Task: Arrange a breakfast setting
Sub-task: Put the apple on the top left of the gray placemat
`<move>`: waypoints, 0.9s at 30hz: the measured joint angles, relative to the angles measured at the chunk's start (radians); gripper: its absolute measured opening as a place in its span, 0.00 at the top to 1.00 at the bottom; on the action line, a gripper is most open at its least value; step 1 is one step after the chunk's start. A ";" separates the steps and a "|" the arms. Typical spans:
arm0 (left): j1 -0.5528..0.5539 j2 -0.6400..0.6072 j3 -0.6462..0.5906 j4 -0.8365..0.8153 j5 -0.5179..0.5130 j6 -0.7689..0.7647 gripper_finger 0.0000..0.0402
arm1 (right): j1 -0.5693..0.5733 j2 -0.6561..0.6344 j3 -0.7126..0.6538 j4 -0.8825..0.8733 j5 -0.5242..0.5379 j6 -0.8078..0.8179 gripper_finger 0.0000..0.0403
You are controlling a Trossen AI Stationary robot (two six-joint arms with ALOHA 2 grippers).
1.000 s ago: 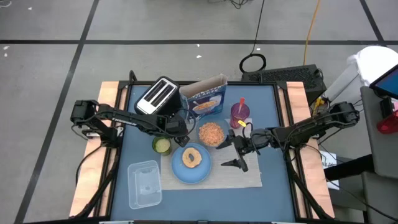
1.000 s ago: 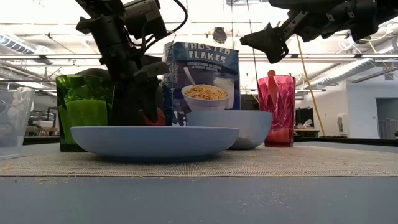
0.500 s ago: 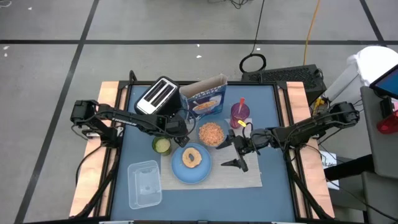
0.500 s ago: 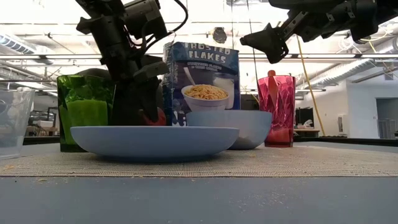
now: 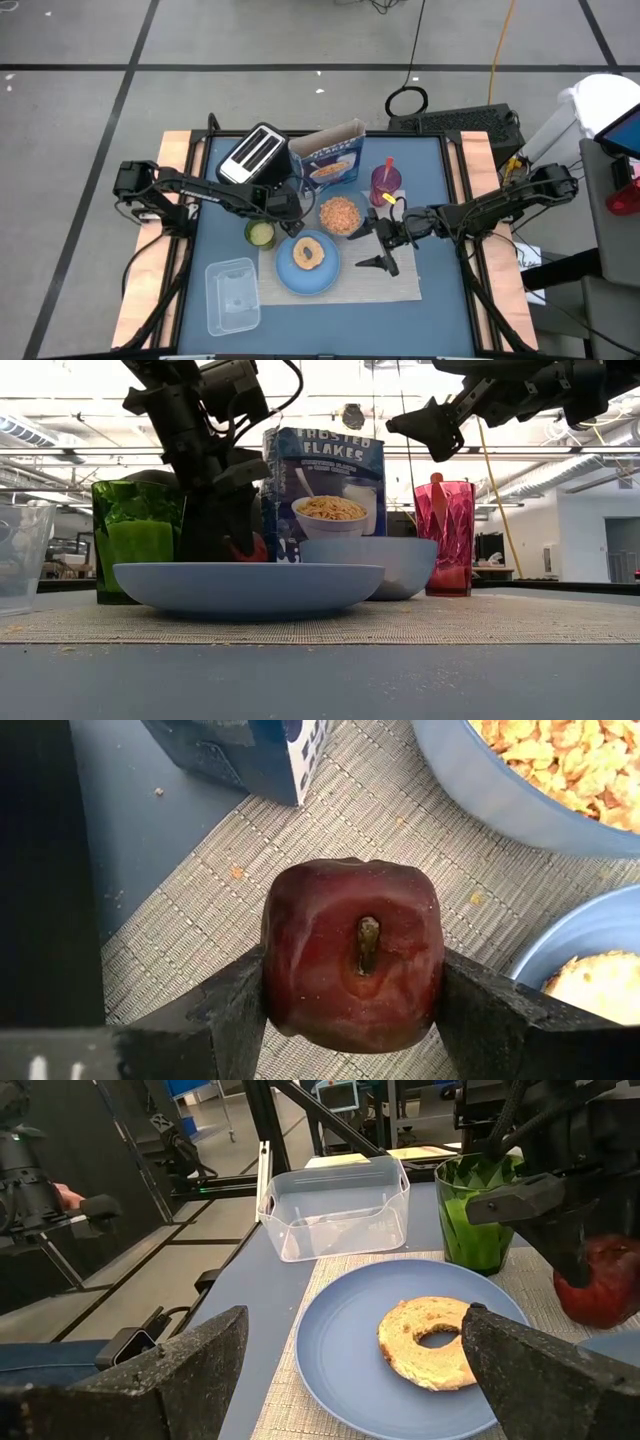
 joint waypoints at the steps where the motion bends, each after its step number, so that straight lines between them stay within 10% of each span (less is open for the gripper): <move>1: 0.000 0.000 0.000 0.003 -0.003 0.004 0.39 | 0.000 0.000 0.000 0.000 0.000 0.000 0.12; 27: -0.001 -0.001 0.001 -0.038 -0.005 0.066 0.39 | 0.000 0.000 0.000 0.000 0.000 -0.055 0.12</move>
